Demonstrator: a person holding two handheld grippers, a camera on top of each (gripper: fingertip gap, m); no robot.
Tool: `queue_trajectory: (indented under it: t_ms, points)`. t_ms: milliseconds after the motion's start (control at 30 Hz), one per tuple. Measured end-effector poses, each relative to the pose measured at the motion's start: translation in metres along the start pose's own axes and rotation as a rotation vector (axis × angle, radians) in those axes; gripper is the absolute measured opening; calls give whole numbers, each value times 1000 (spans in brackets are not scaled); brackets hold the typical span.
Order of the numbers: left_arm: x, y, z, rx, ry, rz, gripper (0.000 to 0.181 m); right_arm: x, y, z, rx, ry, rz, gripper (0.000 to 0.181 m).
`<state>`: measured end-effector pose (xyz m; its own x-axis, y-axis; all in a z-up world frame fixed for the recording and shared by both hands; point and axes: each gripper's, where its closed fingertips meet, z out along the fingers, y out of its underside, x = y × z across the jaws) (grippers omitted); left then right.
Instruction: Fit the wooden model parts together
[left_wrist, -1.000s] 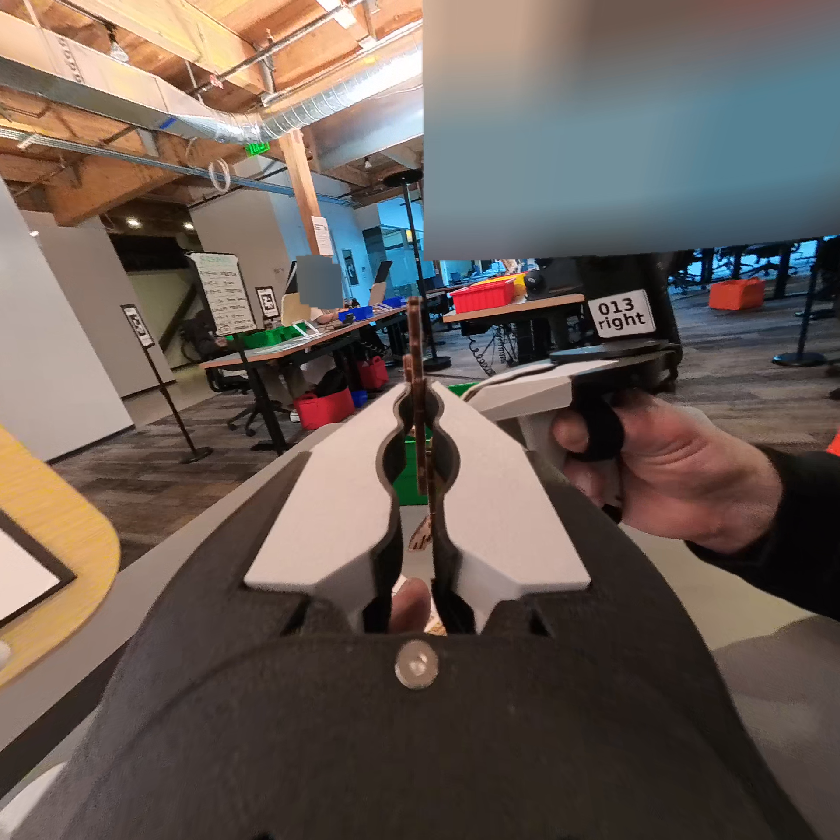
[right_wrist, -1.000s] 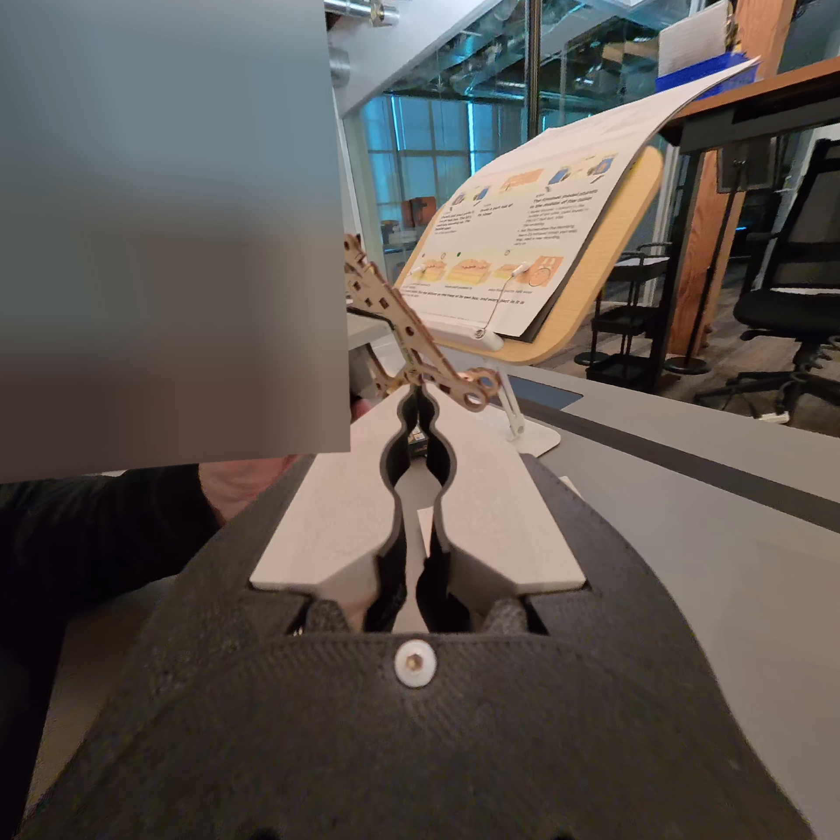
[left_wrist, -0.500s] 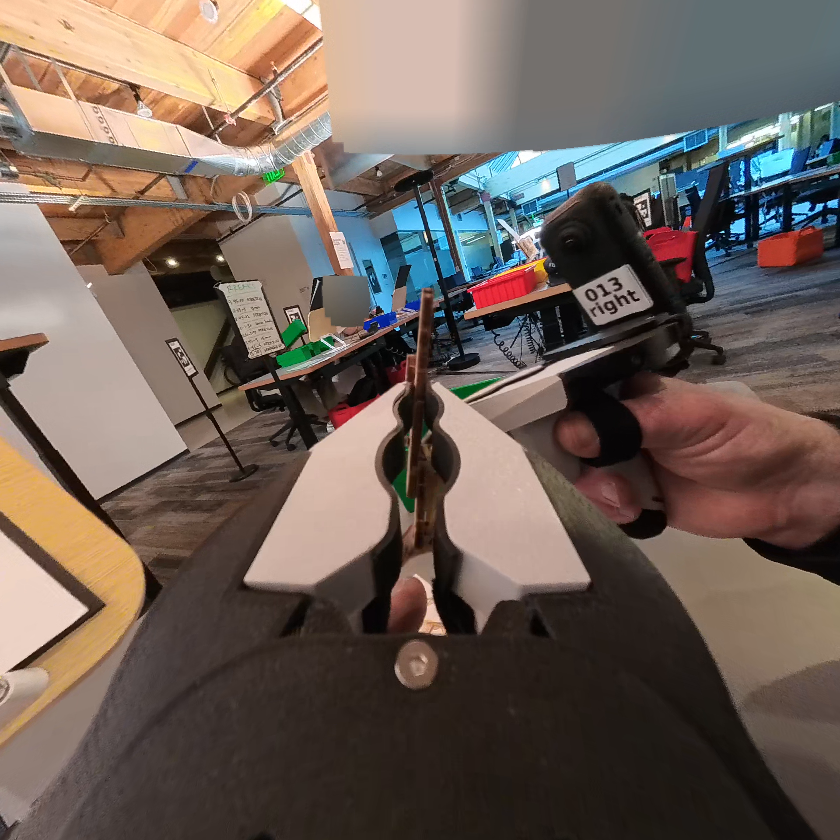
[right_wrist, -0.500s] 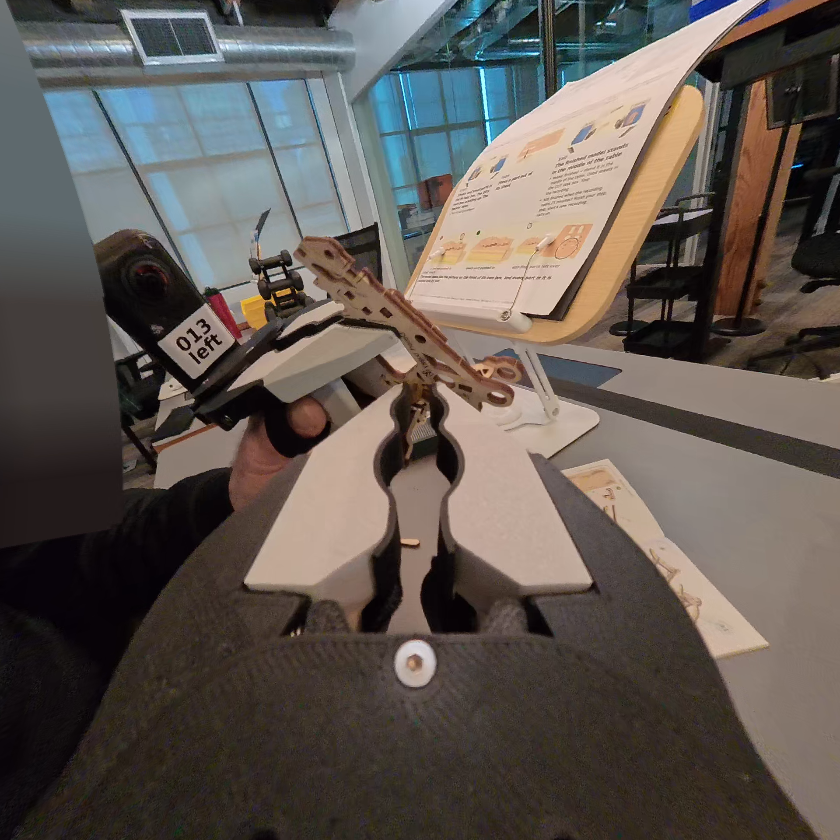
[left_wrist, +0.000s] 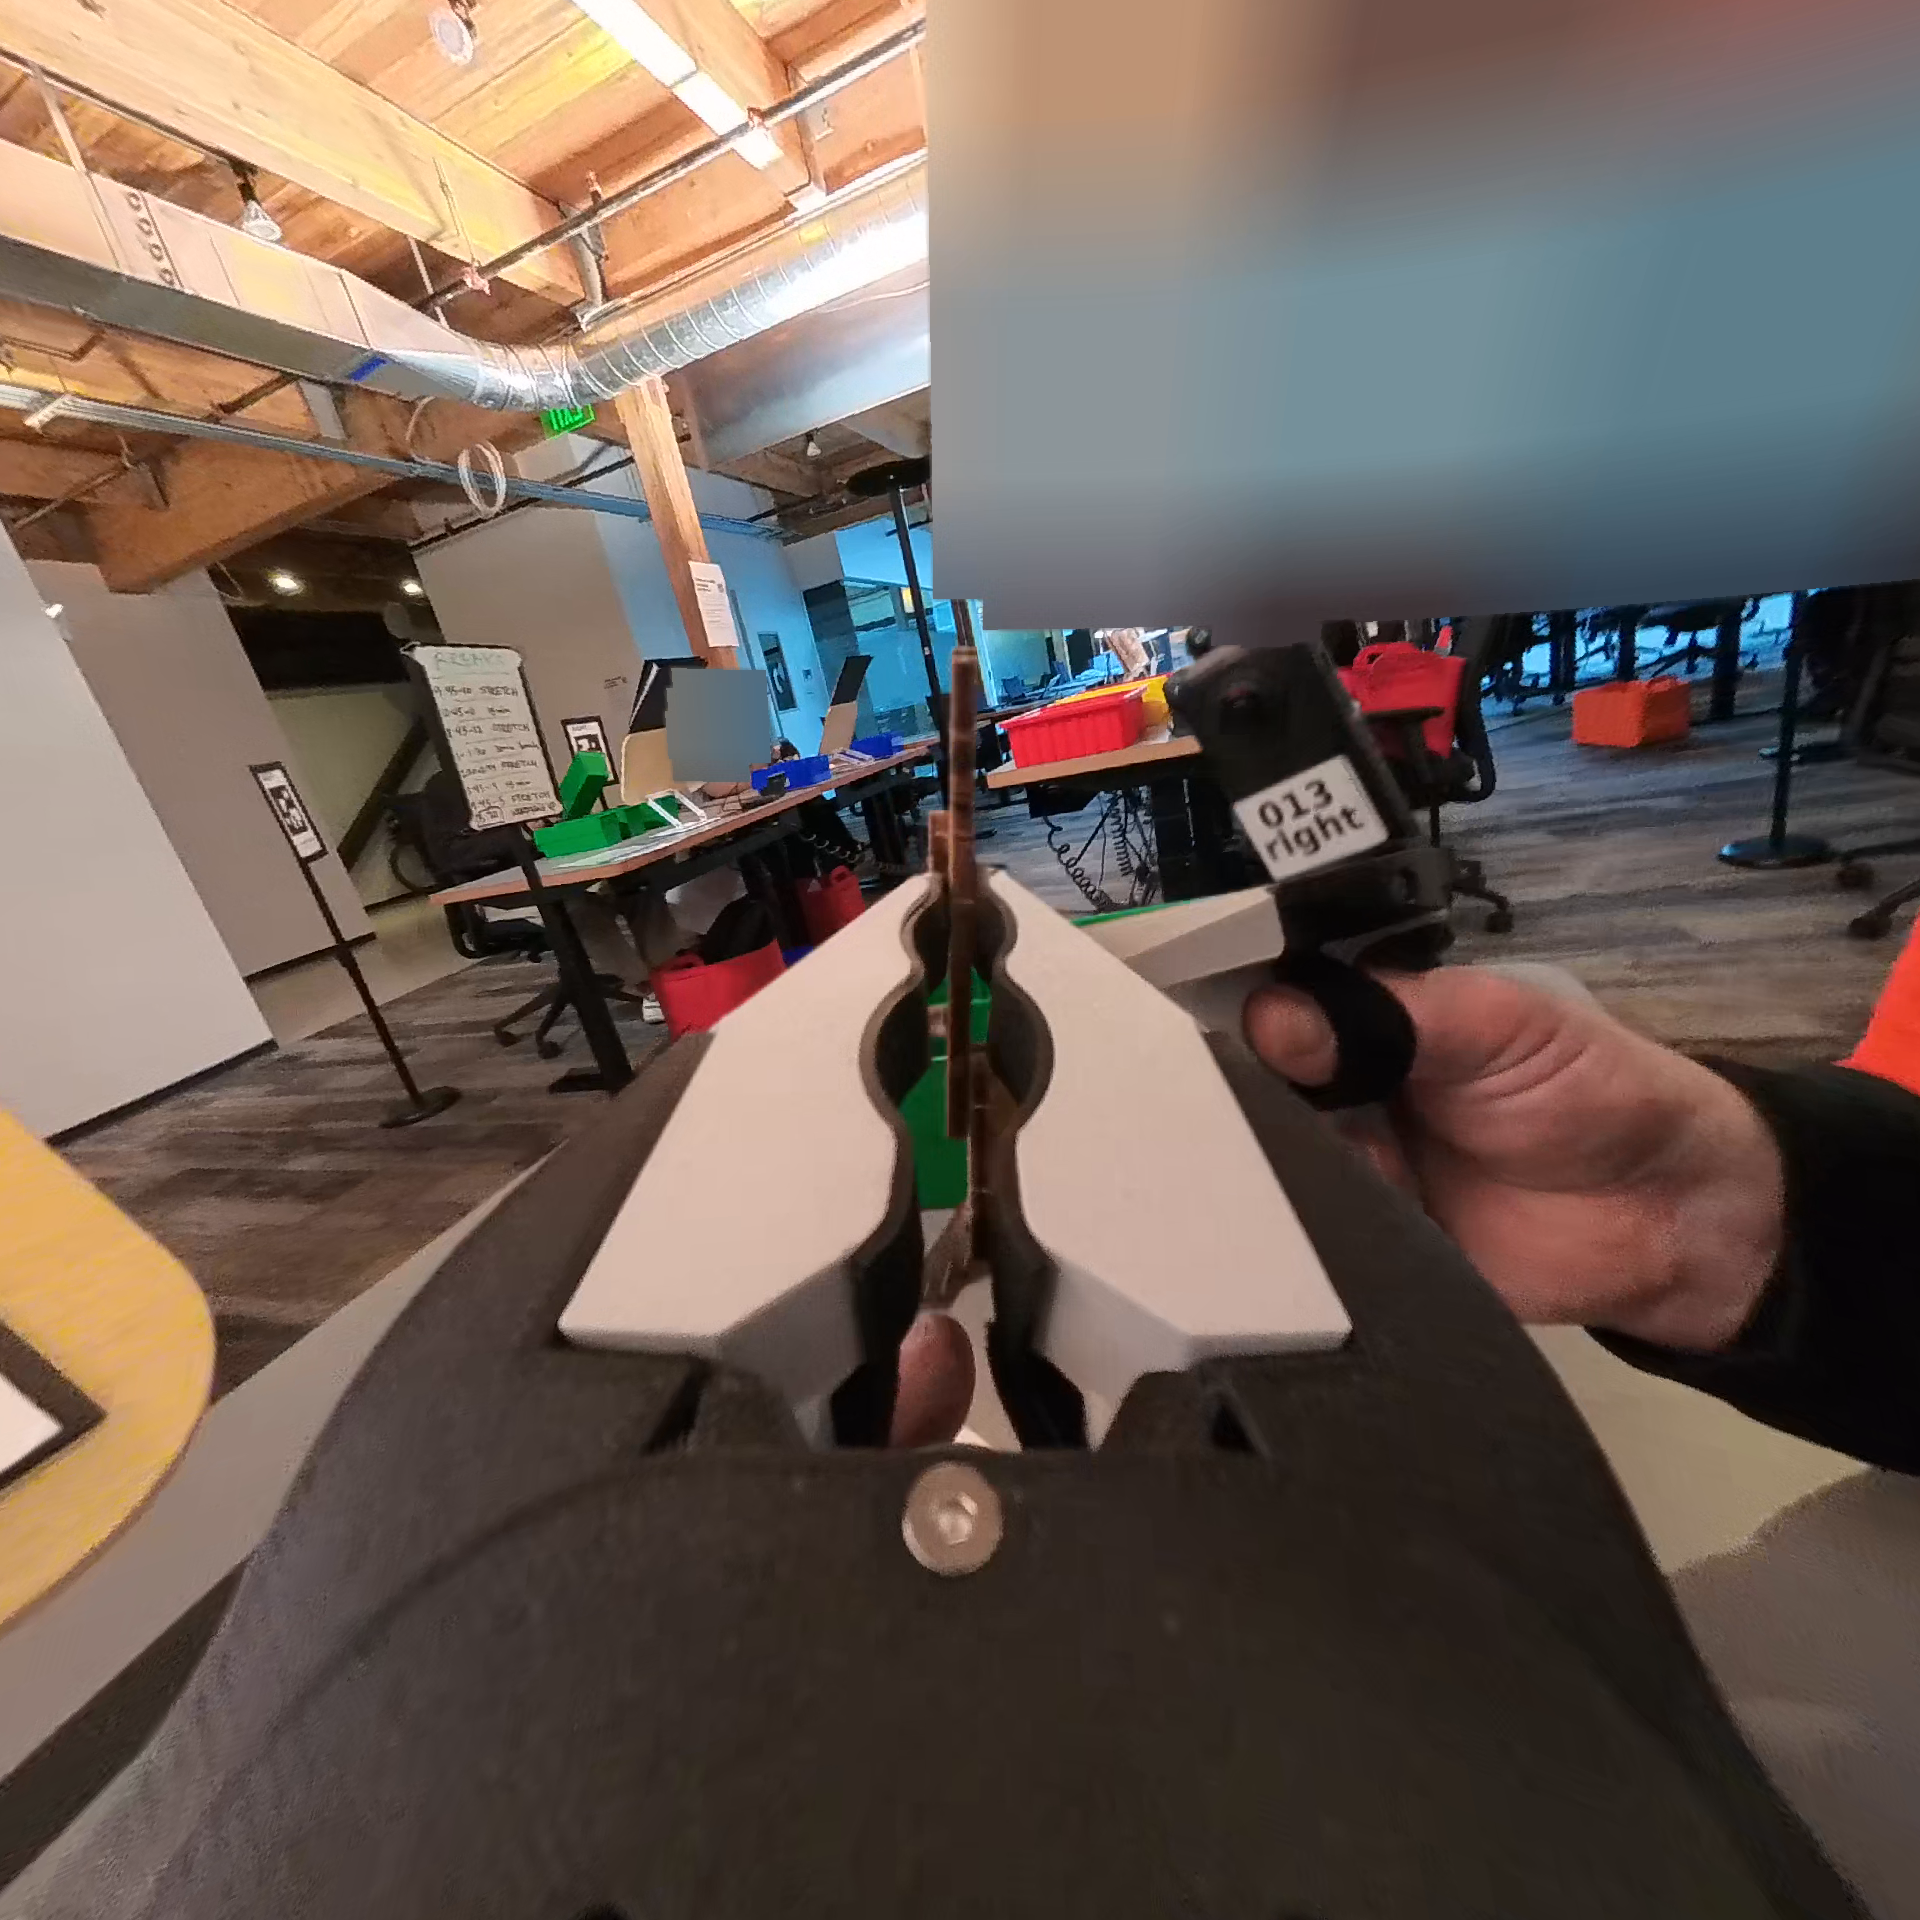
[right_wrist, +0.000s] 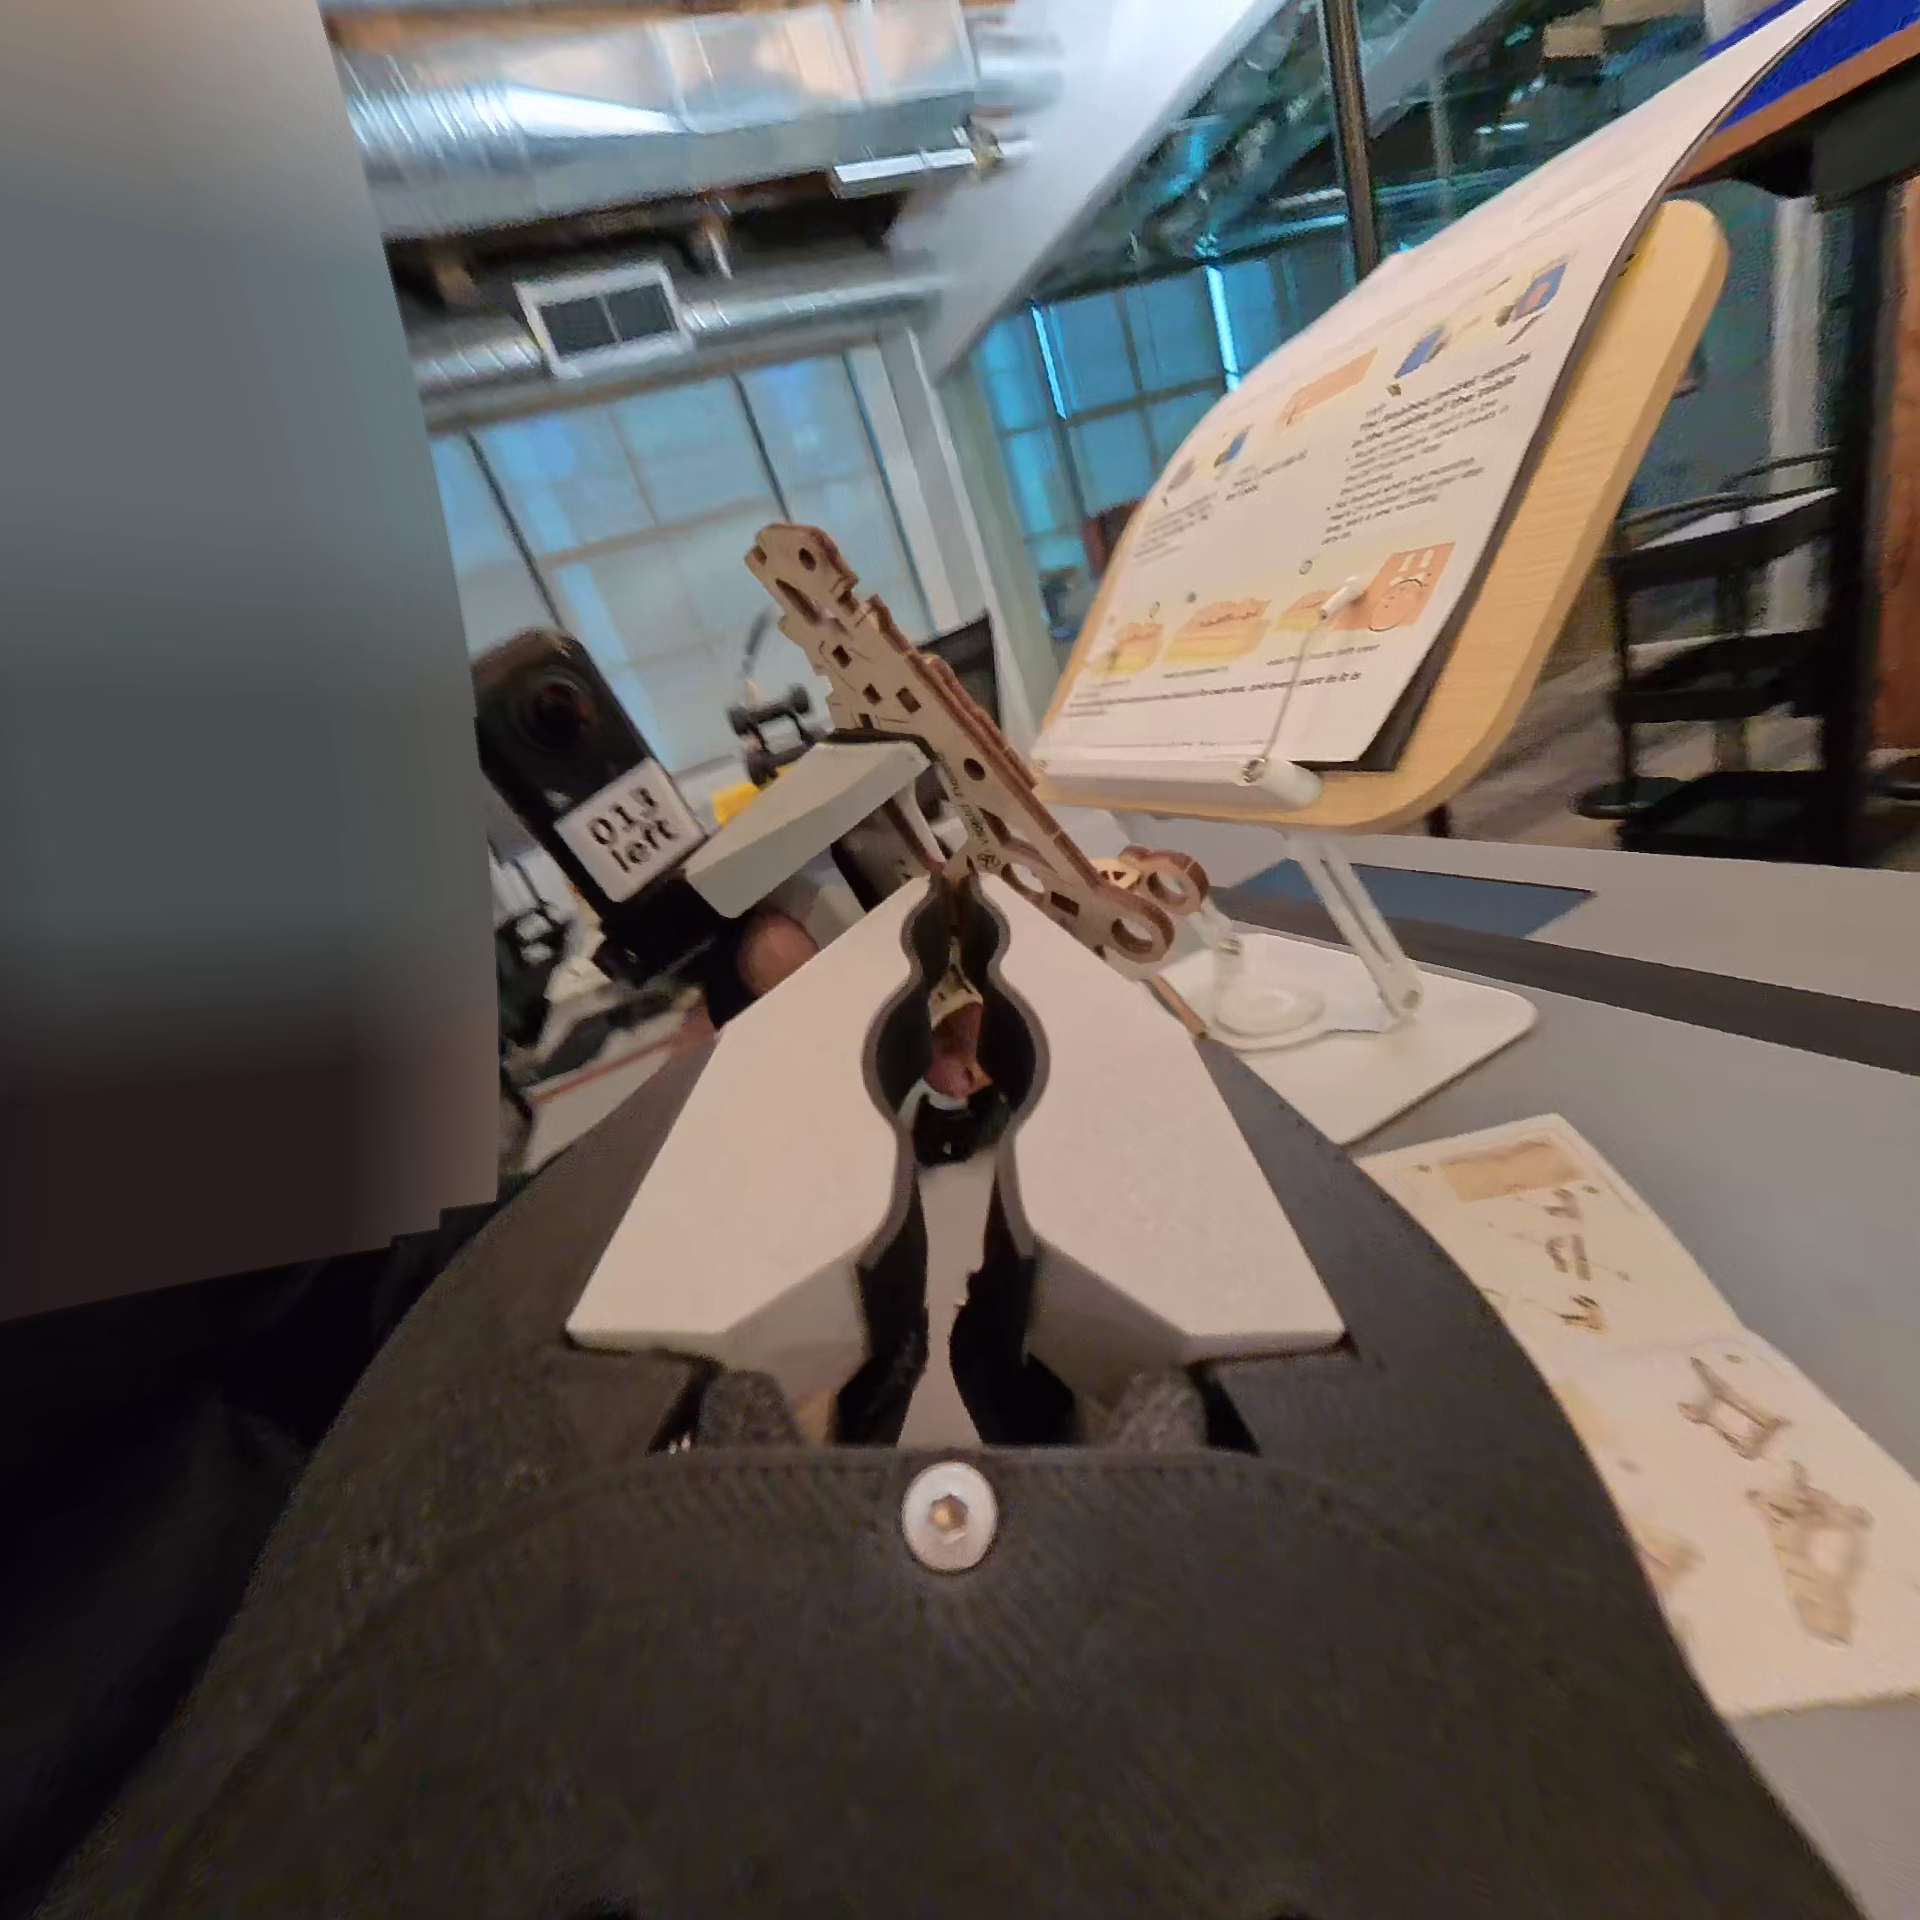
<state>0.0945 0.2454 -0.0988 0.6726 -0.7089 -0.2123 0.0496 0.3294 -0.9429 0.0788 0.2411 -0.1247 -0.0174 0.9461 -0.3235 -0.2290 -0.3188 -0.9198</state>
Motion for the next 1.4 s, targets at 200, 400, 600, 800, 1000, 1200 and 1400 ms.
queue_trajectory:
  t_ms: [200, 400, 600, 800, 1000, 1200, 1400]
  points:
    - [-3, -4, -1, 48, 10, -81, 0, 0, -5, -3, 75, -74, 86, 0]
    - [-2, -1, 1, 24, 13, -50, 1, 6, -10, -9, 116, -83, 116, 0]
    - [2, 10, 3, -69, 14, 53, 0, 12, -13, -16, 142, -42, 107, 0]
    - [-1, 13, 5, -82, 0, 42, 0, 20, -11, -24, 67, 52, 20, 0]
    - [-10, 17, 1, -31, 69, -201, 0, 34, -14, -47, 66, 119, -26, 7]
    - [-6, 14, -7, 40, 207, -429, 0, 33, -9, -42, -38, 70, -67, 36]
    - [4, 8, -13, 94, 319, -575, 0, 9, -3, -14, -102, -130, -24, 18]
